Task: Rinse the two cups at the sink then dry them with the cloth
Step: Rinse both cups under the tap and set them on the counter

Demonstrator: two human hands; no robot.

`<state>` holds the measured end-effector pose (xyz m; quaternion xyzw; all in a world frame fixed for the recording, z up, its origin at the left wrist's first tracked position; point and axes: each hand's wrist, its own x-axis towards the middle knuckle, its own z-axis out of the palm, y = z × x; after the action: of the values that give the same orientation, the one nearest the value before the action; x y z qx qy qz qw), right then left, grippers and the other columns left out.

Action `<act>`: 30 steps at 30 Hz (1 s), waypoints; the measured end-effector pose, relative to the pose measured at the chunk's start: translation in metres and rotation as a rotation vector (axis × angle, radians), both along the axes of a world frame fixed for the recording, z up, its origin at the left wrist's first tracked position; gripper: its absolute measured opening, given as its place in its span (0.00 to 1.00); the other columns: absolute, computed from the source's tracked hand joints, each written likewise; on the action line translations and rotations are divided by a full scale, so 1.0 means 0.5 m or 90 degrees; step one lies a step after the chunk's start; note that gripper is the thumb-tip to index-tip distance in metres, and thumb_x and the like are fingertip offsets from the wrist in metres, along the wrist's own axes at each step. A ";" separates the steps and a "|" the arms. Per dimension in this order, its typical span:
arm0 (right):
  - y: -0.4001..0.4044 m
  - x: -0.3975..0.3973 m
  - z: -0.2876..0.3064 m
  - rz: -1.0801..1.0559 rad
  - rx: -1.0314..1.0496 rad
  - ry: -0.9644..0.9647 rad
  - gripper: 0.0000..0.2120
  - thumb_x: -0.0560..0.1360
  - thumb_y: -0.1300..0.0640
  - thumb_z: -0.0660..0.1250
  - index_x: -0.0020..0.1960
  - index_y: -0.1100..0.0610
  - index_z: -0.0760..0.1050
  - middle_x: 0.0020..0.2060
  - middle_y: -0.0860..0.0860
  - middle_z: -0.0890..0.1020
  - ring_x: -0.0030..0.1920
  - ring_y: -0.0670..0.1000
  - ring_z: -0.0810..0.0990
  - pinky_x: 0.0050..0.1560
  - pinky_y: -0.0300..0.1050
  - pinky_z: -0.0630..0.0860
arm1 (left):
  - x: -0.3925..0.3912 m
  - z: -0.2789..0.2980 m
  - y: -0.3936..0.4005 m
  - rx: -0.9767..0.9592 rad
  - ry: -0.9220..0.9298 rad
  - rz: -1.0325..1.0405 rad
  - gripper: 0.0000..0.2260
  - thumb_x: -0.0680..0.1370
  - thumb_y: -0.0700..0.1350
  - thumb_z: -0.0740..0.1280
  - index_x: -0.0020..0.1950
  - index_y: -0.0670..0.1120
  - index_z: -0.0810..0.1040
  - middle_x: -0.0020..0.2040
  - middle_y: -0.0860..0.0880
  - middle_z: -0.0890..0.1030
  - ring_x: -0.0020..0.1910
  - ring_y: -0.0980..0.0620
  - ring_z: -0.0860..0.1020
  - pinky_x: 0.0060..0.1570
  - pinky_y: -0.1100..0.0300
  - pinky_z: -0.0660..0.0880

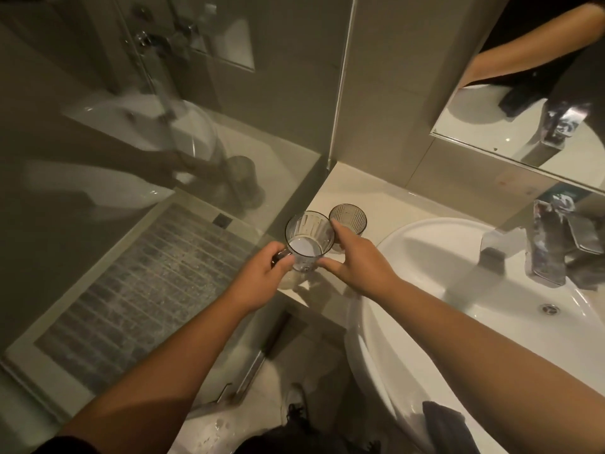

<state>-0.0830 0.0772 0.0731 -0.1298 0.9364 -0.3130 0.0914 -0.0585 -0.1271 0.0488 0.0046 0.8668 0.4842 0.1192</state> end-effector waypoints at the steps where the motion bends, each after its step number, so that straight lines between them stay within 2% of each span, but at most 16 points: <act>1: 0.008 0.006 0.018 -0.008 -0.004 0.003 0.36 0.72 0.45 0.71 0.74 0.53 0.59 0.66 0.54 0.75 0.63 0.55 0.76 0.60 0.50 0.74 | 0.002 0.015 0.009 0.023 0.011 -0.002 0.05 0.83 0.45 0.62 0.48 0.47 0.74 0.38 0.52 0.74 0.36 0.56 0.71 0.39 0.58 0.68; 5: 0.056 0.046 0.085 -0.031 -0.056 0.030 0.35 0.72 0.47 0.71 0.74 0.51 0.59 0.66 0.51 0.75 0.63 0.53 0.76 0.63 0.50 0.74 | 0.017 0.052 0.067 0.110 0.065 -0.004 0.09 0.83 0.49 0.60 0.44 0.50 0.71 0.37 0.55 0.71 0.33 0.62 0.68 0.37 0.60 0.66; 7: 0.089 0.074 0.109 -0.064 -0.063 0.035 0.35 0.73 0.51 0.72 0.74 0.53 0.60 0.67 0.51 0.75 0.64 0.52 0.75 0.63 0.43 0.71 | 0.027 0.058 0.105 0.140 0.078 -0.015 0.10 0.79 0.57 0.58 0.43 0.53 0.70 0.36 0.57 0.72 0.35 0.61 0.69 0.40 0.56 0.68; 9: 0.134 0.104 0.116 -0.107 -0.034 0.036 0.36 0.73 0.50 0.72 0.75 0.54 0.59 0.68 0.52 0.74 0.65 0.52 0.74 0.63 0.44 0.70 | 0.033 0.061 0.153 0.143 0.073 -0.043 0.10 0.79 0.57 0.58 0.43 0.54 0.70 0.36 0.58 0.74 0.35 0.61 0.70 0.42 0.54 0.69; 11: 0.171 0.120 0.111 -0.112 0.030 0.041 0.38 0.73 0.46 0.71 0.76 0.54 0.56 0.70 0.52 0.71 0.68 0.54 0.71 0.66 0.49 0.70 | 0.036 0.058 0.190 0.126 0.073 -0.057 0.09 0.83 0.51 0.58 0.43 0.54 0.70 0.37 0.55 0.74 0.36 0.62 0.71 0.41 0.55 0.69; 13: 0.231 0.138 0.115 -0.111 0.128 0.087 0.39 0.73 0.43 0.69 0.76 0.56 0.56 0.73 0.55 0.66 0.71 0.56 0.66 0.68 0.51 0.66 | 0.039 0.053 0.244 0.102 0.069 -0.084 0.10 0.85 0.47 0.57 0.43 0.52 0.70 0.39 0.52 0.74 0.37 0.57 0.71 0.41 0.53 0.68; 15: 0.303 0.144 0.129 -0.094 0.222 0.205 0.36 0.73 0.45 0.70 0.73 0.60 0.62 0.73 0.59 0.65 0.72 0.60 0.65 0.69 0.55 0.66 | 0.043 0.045 0.295 0.076 0.060 -0.111 0.10 0.85 0.46 0.57 0.44 0.48 0.69 0.39 0.51 0.73 0.38 0.52 0.70 0.41 0.52 0.67; 17: 0.381 0.141 0.156 -0.109 0.298 0.288 0.31 0.72 0.50 0.71 0.69 0.63 0.67 0.72 0.63 0.65 0.72 0.64 0.63 0.69 0.59 0.65 | 0.048 0.036 0.344 0.058 0.052 -0.133 0.09 0.85 0.45 0.57 0.45 0.46 0.69 0.39 0.52 0.73 0.39 0.52 0.70 0.40 0.53 0.67; 19: 0.450 0.130 0.185 -0.121 0.387 0.285 0.31 0.72 0.53 0.71 0.70 0.63 0.67 0.73 0.64 0.63 0.74 0.64 0.59 0.72 0.59 0.61 | 0.056 0.028 0.388 0.044 0.042 -0.152 0.09 0.85 0.46 0.57 0.46 0.46 0.70 0.40 0.53 0.73 0.39 0.53 0.71 0.40 0.57 0.67; 21: 0.508 0.106 0.192 -0.092 0.445 0.227 0.31 0.72 0.57 0.70 0.71 0.64 0.65 0.73 0.63 0.62 0.73 0.64 0.59 0.72 0.58 0.61 | 0.063 0.019 0.427 0.035 0.026 -0.159 0.09 0.85 0.46 0.57 0.48 0.44 0.71 0.40 0.52 0.74 0.40 0.52 0.71 0.40 0.57 0.67; 22: 0.527 0.094 0.191 -0.067 0.473 0.197 0.30 0.71 0.59 0.69 0.70 0.63 0.65 0.72 0.63 0.64 0.71 0.65 0.62 0.70 0.57 0.65 | 0.066 0.014 0.445 0.032 0.016 -0.160 0.10 0.85 0.47 0.56 0.49 0.43 0.71 0.41 0.51 0.74 0.40 0.51 0.72 0.40 0.55 0.68; 24: 0.552 0.071 0.182 -0.040 0.499 0.154 0.22 0.71 0.59 0.66 0.65 0.61 0.68 0.64 0.60 0.69 0.61 0.63 0.70 0.59 0.58 0.74 | 0.071 0.005 0.478 0.022 0.000 -0.157 0.12 0.85 0.48 0.56 0.51 0.42 0.72 0.43 0.48 0.76 0.42 0.48 0.73 0.42 0.52 0.69; 26: 0.562 0.056 0.174 -0.043 0.517 0.127 0.17 0.73 0.57 0.61 0.61 0.58 0.69 0.58 0.58 0.71 0.55 0.60 0.73 0.49 0.57 0.78 | 0.074 -0.002 0.504 0.007 -0.006 -0.150 0.13 0.85 0.49 0.56 0.52 0.41 0.73 0.45 0.46 0.78 0.44 0.47 0.74 0.44 0.51 0.71; 28: 0.568 0.048 0.165 -0.040 0.495 0.142 0.16 0.74 0.54 0.56 0.59 0.58 0.69 0.55 0.57 0.71 0.52 0.60 0.73 0.47 0.57 0.77 | 0.075 -0.008 0.524 0.001 -0.009 -0.145 0.12 0.84 0.49 0.56 0.50 0.42 0.72 0.43 0.47 0.77 0.42 0.48 0.74 0.42 0.52 0.70; 30: 0.567 0.043 0.158 -0.034 0.506 0.186 0.13 0.76 0.57 0.60 0.59 0.59 0.70 0.55 0.58 0.72 0.52 0.60 0.74 0.47 0.56 0.78 | 0.075 -0.012 0.542 0.009 -0.017 -0.144 0.11 0.84 0.49 0.56 0.47 0.45 0.71 0.41 0.50 0.75 0.41 0.49 0.72 0.40 0.53 0.68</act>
<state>-0.0617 0.3609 0.1524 -0.1032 0.9904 0.0914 -0.0073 -0.0209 0.1440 0.0429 0.0968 0.8555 0.4741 0.1846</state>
